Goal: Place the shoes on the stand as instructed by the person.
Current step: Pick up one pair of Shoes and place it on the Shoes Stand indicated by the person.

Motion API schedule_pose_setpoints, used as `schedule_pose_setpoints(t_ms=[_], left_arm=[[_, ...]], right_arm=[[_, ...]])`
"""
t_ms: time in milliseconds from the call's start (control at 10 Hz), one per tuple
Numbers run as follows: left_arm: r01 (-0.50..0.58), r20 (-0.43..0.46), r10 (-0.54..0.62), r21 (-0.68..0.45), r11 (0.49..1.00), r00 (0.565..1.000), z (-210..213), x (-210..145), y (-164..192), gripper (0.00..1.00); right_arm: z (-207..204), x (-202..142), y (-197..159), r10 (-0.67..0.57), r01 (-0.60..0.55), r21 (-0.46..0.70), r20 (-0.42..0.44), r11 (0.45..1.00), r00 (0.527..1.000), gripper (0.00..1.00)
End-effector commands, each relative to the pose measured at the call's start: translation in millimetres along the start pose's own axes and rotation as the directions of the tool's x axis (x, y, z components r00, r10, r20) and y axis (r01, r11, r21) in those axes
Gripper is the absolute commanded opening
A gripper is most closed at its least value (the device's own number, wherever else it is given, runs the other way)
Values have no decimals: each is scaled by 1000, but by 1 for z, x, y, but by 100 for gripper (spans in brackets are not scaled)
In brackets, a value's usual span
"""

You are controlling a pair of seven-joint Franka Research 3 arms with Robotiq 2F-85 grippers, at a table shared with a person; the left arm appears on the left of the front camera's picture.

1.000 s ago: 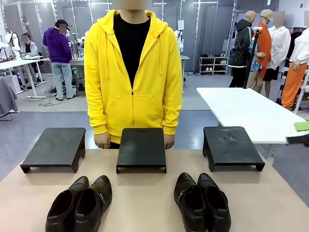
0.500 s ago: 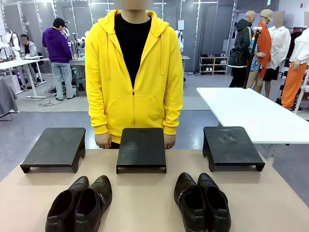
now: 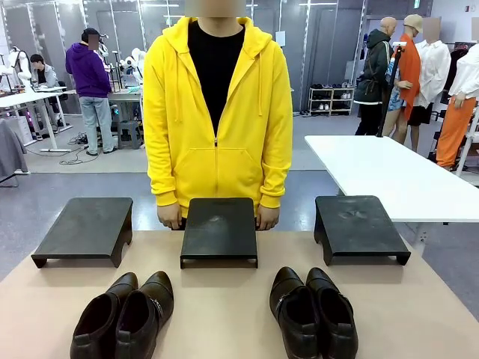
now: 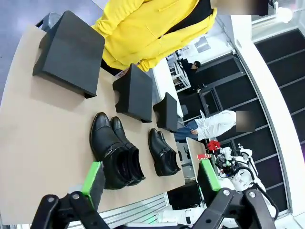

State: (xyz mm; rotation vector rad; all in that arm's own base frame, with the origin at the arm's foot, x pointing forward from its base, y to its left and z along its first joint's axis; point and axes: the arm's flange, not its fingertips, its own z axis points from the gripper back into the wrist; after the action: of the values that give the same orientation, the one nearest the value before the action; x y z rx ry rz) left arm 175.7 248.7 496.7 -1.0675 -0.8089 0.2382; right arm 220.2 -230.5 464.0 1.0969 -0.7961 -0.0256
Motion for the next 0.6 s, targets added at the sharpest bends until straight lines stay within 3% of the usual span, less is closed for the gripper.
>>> schedule_pose_setpoints(t_ms=[0,500], left_arm=[[-2,3,2,-11,1000,1000,2,1,2,100],[-2,3,2,-11,1000,1000,2,1,2,100]], right_arm=[[-1,5,-1,4,-4,4,-10,1000,1000,100],[-1,5,-1,4,-4,4,-10,1000,1000,100]])
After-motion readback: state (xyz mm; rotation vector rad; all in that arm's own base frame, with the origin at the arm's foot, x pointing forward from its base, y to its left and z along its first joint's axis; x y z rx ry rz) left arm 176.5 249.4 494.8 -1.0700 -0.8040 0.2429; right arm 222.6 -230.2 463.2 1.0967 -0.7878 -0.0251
